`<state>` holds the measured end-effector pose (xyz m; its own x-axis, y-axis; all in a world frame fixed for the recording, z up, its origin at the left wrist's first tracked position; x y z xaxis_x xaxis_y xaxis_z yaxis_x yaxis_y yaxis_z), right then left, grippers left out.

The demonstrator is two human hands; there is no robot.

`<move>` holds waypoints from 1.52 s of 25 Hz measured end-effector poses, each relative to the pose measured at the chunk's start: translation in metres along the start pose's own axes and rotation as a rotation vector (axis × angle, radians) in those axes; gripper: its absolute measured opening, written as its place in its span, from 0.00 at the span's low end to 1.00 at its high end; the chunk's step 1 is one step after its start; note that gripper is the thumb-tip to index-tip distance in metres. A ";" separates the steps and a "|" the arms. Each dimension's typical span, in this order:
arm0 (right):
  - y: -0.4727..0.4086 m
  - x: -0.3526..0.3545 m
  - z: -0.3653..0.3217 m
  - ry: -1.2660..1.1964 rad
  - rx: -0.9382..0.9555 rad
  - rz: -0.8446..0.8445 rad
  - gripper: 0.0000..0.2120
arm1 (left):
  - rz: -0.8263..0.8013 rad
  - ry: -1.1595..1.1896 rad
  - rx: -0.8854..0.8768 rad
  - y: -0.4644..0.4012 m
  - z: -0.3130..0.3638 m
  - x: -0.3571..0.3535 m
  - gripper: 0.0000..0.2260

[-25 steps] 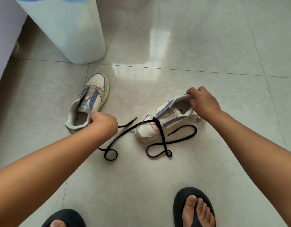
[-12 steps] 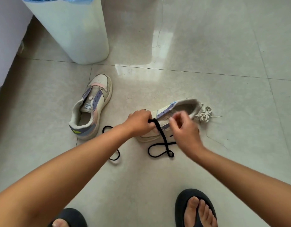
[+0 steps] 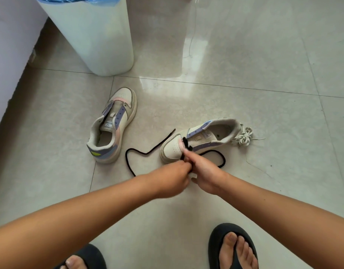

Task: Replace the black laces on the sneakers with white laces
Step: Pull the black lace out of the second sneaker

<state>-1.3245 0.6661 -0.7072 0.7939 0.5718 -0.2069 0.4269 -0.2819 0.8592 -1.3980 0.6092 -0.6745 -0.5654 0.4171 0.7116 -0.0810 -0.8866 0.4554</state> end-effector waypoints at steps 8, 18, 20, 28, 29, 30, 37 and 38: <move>0.038 0.031 -0.066 0.562 0.281 -0.036 0.08 | 0.450 -0.270 0.075 -0.024 -0.035 0.038 0.20; 0.068 0.132 -0.197 0.635 0.348 0.157 0.09 | 0.466 -0.260 0.177 -0.055 -0.055 0.001 0.24; 0.068 0.137 -0.221 0.556 0.525 0.232 0.08 | 0.484 -0.266 0.152 -0.050 -0.053 0.003 0.23; 0.060 0.166 -0.270 -0.096 0.613 0.184 0.09 | 0.630 -0.476 -0.068 -0.048 -0.054 -0.005 0.21; 0.054 0.170 -0.270 -0.062 0.619 0.267 0.08 | 0.653 -0.504 -0.100 -0.047 -0.056 -0.006 0.20; 0.050 0.170 -0.270 -0.026 0.648 0.340 0.07 | 0.671 -0.527 -0.131 -0.047 -0.057 -0.005 0.20; 0.027 0.127 -0.215 0.699 0.724 0.510 0.15 | 0.642 -0.600 -0.225 -0.054 -0.052 0.011 0.22; 0.015 0.117 -0.187 0.880 0.590 0.418 0.16 | 0.627 -0.602 -0.222 -0.054 -0.051 0.012 0.23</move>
<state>-1.3063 0.8729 -0.6312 0.4415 0.6248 0.6440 0.5224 -0.7625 0.3817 -1.4423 0.6522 -0.7183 -0.0379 -0.1784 0.9832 -0.0940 -0.9789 -0.1812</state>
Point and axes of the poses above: each hand's wrist, its own y-axis away from the middle knuckle, its own x-axis out of the back of the hand, z = x × y, the point moved 4 cm from there along -y, towards the middle knuckle, and after that the axes turned 8 degrees about -y, right-handed, at the moved point
